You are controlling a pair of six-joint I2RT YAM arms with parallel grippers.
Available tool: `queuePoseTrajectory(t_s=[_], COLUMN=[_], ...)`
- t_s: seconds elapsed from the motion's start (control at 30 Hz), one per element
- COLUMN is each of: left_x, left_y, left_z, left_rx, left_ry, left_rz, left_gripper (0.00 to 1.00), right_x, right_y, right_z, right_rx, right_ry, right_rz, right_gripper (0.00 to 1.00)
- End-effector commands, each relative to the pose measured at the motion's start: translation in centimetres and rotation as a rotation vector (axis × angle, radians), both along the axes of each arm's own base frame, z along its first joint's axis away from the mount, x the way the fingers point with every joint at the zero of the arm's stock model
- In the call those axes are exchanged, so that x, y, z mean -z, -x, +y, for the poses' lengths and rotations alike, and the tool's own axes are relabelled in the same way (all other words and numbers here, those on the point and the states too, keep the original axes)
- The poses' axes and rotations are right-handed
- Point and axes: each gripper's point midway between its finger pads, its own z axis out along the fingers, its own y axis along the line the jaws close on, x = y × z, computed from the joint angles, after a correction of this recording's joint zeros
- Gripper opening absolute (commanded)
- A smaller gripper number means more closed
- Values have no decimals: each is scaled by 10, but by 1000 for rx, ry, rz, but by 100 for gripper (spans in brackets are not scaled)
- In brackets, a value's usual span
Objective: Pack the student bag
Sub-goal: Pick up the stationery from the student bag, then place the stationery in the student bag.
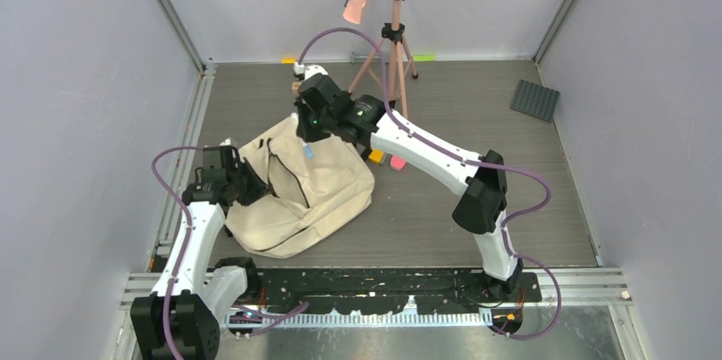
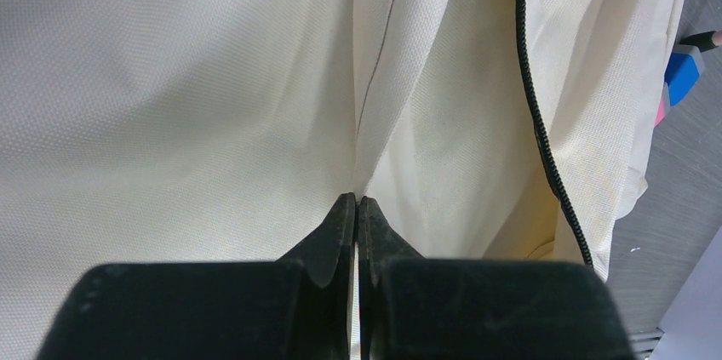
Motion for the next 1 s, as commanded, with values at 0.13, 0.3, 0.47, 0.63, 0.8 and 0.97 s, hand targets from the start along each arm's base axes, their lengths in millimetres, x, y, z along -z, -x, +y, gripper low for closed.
queuePoseTrajectory(t_s=[0.13,0.3,0.47,0.63,0.8,0.97], left_x=[-19,-21,-21,-21,-22,-23], left_y=[-14,-14,-13,-13,-14,-13], left_z=[-2,-1,0,0,0,0], left_rx=[-1,-1,-3,-4,-3,-1], left_ry=[14,8,5,5,4,4], left_rz=[-69,-72,-74,-74,-78,-79], left_gripper=[0,0,0,0,0,0], right_x=[-29,-1,19,32,45,47], right_y=[69,85,77,70,64,64], right_z=[67,84,79,74,69,69], right_rx=[-286,-369,-338,-318,-315,-322], right_ry=[-40,64,148,202,267,276], right_rz=[-68,-76,-94,-110,-126,-124], right_gripper=[1,0,0,0,7,28])
